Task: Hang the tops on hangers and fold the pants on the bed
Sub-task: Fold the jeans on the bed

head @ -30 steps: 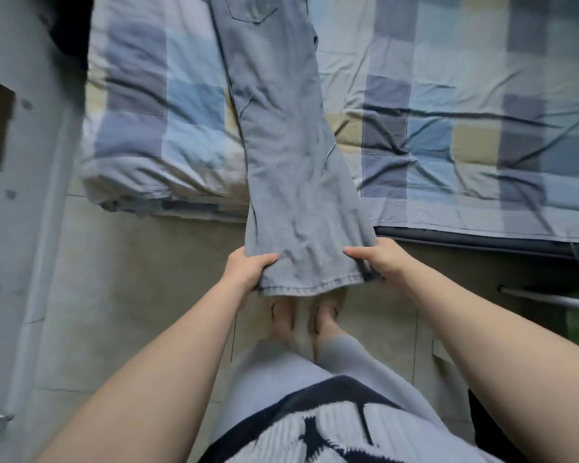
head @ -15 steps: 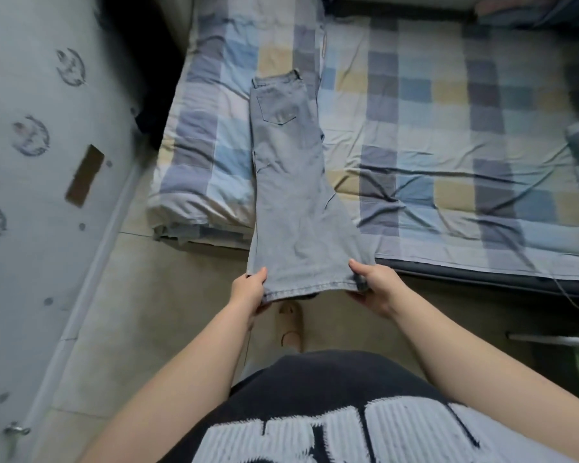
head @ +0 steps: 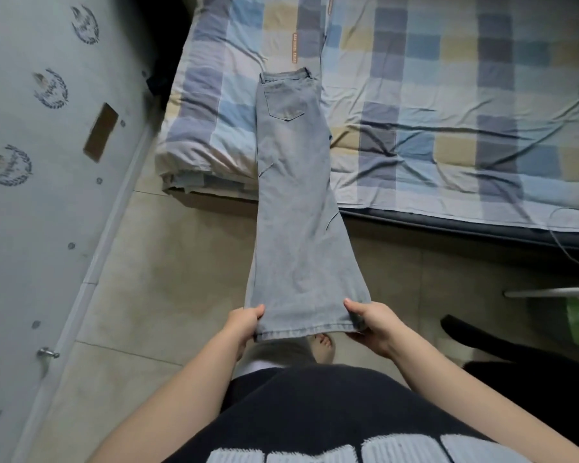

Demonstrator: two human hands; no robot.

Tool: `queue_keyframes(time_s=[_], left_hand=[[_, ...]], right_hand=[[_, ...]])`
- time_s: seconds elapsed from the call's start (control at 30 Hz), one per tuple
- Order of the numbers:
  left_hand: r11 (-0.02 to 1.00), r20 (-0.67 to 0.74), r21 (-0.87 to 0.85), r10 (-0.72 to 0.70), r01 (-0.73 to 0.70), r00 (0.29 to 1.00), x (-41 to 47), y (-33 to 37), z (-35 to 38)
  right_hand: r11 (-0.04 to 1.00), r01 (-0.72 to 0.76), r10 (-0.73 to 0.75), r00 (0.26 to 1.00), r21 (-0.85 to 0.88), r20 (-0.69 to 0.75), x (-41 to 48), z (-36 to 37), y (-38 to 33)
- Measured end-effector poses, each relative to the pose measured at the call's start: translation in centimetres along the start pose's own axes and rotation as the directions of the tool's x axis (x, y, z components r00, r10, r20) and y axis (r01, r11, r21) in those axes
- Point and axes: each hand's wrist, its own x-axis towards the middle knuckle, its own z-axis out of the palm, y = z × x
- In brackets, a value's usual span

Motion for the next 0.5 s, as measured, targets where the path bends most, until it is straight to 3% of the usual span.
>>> queue_keyframes(time_s=[0.23,0.5], left_hand=[[0.998,-0.007,-0.058,0.000,-0.001,1.000,-0.6,1.4,0.3],[0.965,-0.010,-0.255,0.062,-0.063,0.998,0.6,11.6,0.7]], right_hand=[[1.000,0.025,-0.025,1.000,-0.008,0.001,-0.1,-0.1,-1.8],[0.992,0.086,-0.086,0.996,0.090,-0.001,2.0,2.7,-12.3]])
